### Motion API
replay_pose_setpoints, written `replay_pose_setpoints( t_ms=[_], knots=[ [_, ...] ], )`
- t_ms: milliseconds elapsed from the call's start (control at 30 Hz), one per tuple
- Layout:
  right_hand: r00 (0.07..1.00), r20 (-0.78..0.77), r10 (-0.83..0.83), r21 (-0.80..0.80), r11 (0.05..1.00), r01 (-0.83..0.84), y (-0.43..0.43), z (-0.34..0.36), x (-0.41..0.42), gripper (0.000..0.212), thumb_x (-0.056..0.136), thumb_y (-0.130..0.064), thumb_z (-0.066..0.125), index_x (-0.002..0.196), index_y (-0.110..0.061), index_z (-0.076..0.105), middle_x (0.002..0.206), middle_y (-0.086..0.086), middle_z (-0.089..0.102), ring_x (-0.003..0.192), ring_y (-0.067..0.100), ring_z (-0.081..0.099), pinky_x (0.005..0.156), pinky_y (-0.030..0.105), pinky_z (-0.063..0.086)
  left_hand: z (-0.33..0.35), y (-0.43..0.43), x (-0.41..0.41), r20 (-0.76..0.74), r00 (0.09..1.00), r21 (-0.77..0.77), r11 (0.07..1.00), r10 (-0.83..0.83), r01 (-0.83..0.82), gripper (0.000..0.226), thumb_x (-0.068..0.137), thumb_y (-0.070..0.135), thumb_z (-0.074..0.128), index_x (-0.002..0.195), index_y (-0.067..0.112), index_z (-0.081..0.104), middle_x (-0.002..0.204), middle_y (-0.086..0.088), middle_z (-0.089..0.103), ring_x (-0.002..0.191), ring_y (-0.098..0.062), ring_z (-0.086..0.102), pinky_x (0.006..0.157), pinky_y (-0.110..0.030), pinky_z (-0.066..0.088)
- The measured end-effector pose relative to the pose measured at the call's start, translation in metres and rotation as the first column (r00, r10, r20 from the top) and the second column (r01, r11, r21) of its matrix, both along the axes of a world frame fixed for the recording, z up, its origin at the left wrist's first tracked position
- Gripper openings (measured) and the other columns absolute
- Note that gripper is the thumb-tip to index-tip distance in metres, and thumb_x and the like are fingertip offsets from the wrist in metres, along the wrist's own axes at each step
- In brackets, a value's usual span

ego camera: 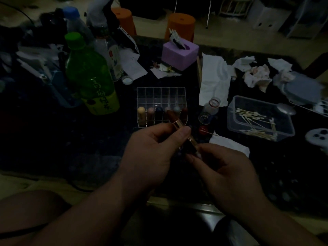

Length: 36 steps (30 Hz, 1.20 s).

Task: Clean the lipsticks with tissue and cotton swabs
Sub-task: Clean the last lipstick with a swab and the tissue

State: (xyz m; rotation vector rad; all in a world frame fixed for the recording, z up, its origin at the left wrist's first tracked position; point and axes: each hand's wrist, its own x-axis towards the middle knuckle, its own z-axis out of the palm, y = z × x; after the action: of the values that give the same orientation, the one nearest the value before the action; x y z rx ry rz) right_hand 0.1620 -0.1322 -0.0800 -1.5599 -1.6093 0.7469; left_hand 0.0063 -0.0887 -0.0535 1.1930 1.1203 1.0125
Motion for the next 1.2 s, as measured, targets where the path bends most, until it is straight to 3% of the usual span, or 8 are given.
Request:
replay_pose_setpoints(
  t_ms=[233, 367, 467, 633, 733, 867, 1067, 1200],
  knots=[
    [0.990, 0.035, 0.137, -0.038, 0.990, -0.136, 0.007, 0.003, 0.007, 0.025, 0.089, -0.046, 0.062, 0.092, -0.025, 0.073, 0.079, -0.001, 0.072, 0.071, 0.018, 0.068, 0.064, 0.045, 0.054, 0.000, 0.001, -0.002, -0.030, 0.999, 0.037, 0.999, -0.030, 0.031, 0.020, 0.094, 0.022, 0.062, 0.087, 0.012, 0.078, 0.083, 0.002, 0.077, 0.080, -0.007, 0.073, 0.069, -0.011, 0.051],
    [0.858, -0.474, 0.200, -0.371, 0.838, -0.400, 0.010, 0.022, 0.018, 0.030, 0.096, -0.035, 0.056, 0.098, -0.009, 0.072, 0.093, 0.011, 0.075, 0.076, 0.022, 0.067, 0.075, 0.042, 0.055, 0.008, 0.002, -0.006, 0.066, 0.979, -0.069, 0.977, -0.195, 0.199, 0.023, 0.086, 0.035, 0.058, 0.091, 0.024, 0.078, 0.090, 0.000, 0.077, 0.087, -0.034, 0.071, 0.069, -0.023, 0.057],
    [0.817, -0.535, 0.217, -0.370, 0.809, -0.457, 0.009, 0.028, 0.018, 0.028, 0.096, -0.028, 0.055, 0.095, -0.006, 0.072, 0.093, 0.014, 0.075, 0.074, 0.031, 0.065, 0.072, 0.041, 0.052, 0.012, 0.002, -0.006, 0.142, 0.957, -0.109, 0.957, -0.251, 0.268, 0.023, 0.083, 0.037, 0.058, 0.095, 0.027, 0.076, 0.093, -0.007, 0.075, 0.078, -0.050, 0.065, 0.063, -0.035, 0.056],
    [0.960, -0.272, 0.073, -0.205, 0.970, -0.132, 0.008, 0.025, 0.006, 0.015, 0.069, -0.031, 0.079, 0.071, -0.018, 0.073, 0.071, 0.000, 0.074, 0.067, 0.019, 0.071, 0.066, 0.032, 0.059, 0.009, 0.001, -0.006, 0.076, 0.988, -0.035, 0.990, -0.135, 0.138, 0.015, 0.076, 0.027, 0.069, 0.084, 0.019, 0.079, 0.083, 0.005, 0.078, 0.080, -0.005, 0.074, 0.065, -0.012, 0.053],
    [0.987, -0.161, 0.008, -0.130, 0.991, -0.030, 0.004, 0.016, -0.002, 0.033, 0.065, -0.029, 0.087, 0.061, -0.021, 0.055, 0.061, -0.001, 0.064, 0.057, 0.016, 0.062, 0.056, 0.033, 0.056, 0.008, 0.001, -0.003, 0.088, 0.991, -0.046, 0.993, -0.105, 0.110, 0.016, 0.071, 0.027, 0.071, 0.079, 0.015, 0.077, 0.076, 0.003, 0.077, 0.072, -0.004, 0.073, 0.060, -0.011, 0.051],
    [0.928, -0.360, 0.089, -0.288, 0.936, -0.202, 0.006, 0.014, 0.002, 0.036, 0.073, -0.044, 0.081, 0.094, -0.021, 0.064, 0.087, 0.011, 0.070, 0.086, 0.035, 0.068, 0.077, 0.059, 0.055, 0.011, 0.002, -0.004, 0.094, 0.985, -0.029, 0.989, -0.143, 0.146, 0.014, 0.074, 0.027, 0.069, 0.081, 0.016, 0.077, 0.078, 0.004, 0.077, 0.075, -0.003, 0.073, 0.063, -0.011, 0.051],
    [0.884, -0.418, 0.210, -0.314, 0.879, -0.358, 0.007, 0.021, 0.009, 0.018, 0.093, -0.028, 0.063, 0.098, -0.015, 0.075, 0.095, 0.010, 0.074, 0.092, 0.029, 0.070, 0.086, 0.046, 0.055, 0.012, 0.000, -0.005, 0.130, 0.981, -0.050, 0.988, -0.142, 0.149, 0.008, 0.076, 0.019, 0.071, 0.081, 0.020, 0.077, 0.080, 0.006, 0.078, 0.076, -0.002, 0.073, 0.063, -0.010, 0.051],
    [0.933, -0.323, 0.161, -0.250, 0.936, -0.248, 0.008, 0.021, 0.003, 0.018, 0.077, -0.033, 0.072, 0.083, -0.016, 0.075, 0.081, 0.007, 0.074, 0.079, 0.026, 0.071, 0.075, 0.051, 0.057, 0.011, 0.000, -0.005, 0.101, 0.988, -0.051, 0.991, -0.119, 0.124, 0.008, 0.073, 0.019, 0.074, 0.080, 0.020, 0.077, 0.078, 0.005, 0.078, 0.074, -0.004, 0.074, 0.061, -0.011, 0.052]
  ],
)
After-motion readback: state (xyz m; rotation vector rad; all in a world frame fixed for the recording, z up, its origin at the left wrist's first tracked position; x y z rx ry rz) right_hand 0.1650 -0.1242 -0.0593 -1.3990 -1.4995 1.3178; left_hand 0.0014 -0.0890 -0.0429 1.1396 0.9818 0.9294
